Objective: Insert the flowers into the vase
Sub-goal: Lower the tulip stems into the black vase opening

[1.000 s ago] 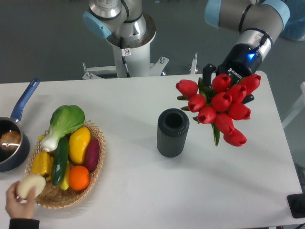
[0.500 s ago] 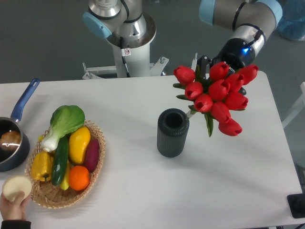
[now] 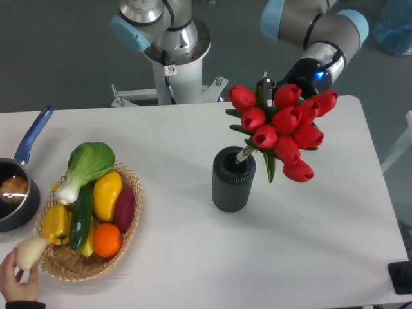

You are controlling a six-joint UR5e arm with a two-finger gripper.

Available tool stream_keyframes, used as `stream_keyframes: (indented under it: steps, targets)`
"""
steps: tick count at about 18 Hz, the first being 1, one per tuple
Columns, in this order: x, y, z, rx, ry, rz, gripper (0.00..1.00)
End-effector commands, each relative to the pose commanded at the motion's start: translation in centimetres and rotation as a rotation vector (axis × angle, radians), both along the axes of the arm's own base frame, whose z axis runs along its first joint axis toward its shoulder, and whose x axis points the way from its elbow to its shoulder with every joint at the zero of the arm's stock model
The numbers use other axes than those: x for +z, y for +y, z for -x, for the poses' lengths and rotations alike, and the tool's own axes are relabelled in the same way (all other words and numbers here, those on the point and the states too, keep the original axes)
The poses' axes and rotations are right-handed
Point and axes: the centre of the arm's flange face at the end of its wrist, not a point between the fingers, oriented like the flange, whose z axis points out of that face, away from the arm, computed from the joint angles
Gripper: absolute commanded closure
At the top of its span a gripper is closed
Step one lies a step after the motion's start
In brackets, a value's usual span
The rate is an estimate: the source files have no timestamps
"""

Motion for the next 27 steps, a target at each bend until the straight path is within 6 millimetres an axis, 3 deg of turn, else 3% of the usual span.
stream_keyframes:
  steps: [27]
  targets:
    - [-6.7,0.0,-0.3,-0.001,-0.076,0.048,1.00]
